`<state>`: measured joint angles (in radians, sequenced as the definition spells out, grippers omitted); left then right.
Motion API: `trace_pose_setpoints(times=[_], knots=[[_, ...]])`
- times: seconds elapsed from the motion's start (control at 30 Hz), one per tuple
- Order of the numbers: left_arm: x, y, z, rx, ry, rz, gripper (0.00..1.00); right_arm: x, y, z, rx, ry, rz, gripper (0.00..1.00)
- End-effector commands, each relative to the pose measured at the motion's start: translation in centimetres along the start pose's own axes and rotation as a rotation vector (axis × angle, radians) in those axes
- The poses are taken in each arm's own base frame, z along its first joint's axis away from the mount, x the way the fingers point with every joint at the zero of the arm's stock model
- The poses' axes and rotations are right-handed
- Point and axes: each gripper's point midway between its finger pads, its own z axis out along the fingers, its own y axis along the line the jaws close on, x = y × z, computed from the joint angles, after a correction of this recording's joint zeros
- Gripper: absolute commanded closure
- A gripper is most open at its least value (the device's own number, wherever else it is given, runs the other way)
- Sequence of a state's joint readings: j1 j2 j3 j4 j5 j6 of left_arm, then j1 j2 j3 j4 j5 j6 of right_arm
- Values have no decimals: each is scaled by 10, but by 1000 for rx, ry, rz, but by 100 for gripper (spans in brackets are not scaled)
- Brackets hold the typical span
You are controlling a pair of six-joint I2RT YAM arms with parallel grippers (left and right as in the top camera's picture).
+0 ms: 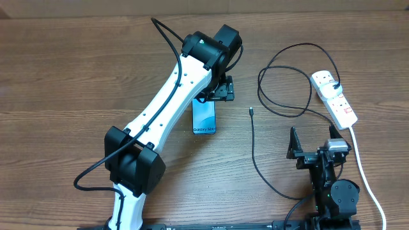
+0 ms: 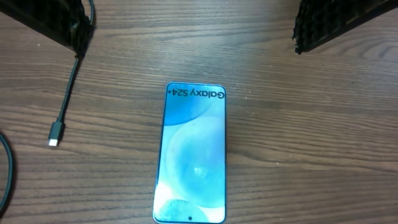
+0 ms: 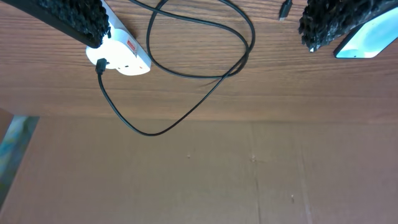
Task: Plug charger to phone and switch on socket
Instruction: 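Lower the open left gripper around the phone's bottom edge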
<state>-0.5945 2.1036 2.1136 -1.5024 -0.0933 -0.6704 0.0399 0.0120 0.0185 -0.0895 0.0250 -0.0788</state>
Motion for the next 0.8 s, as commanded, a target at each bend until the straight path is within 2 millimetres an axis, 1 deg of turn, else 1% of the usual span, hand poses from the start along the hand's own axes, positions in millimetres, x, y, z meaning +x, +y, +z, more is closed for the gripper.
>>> trace_pose_setpoints(times=[0.0,0.13,0.33,0.47,0.57,0.63,0.73,0.77], knots=[[2,-1,6,5,24,17,0,1,0,0,-2,-5,-1,0],[6,-6,15,16,62,19,0,1,0,0,-2,-5,-1,0],[11,-12,40,-8,122,28,0,1,0,0,-2,-5,-1,0],[11,-13,53,-23,142,28,0,1,0,0,-2,-5,-1,0],[6,-8,61,-24,158,5,1,1,0,0,-2,-5,-1,0],[4,-10,63,50,200,-21,0,1,0,0,-1,-5,-1,0],[-1,-22,58,241,265,22,1,1,0,0,-2,-5,-1,0],[-4,-20,57,265,273,16,0,1,0,0,-2,-5,-1,0]])
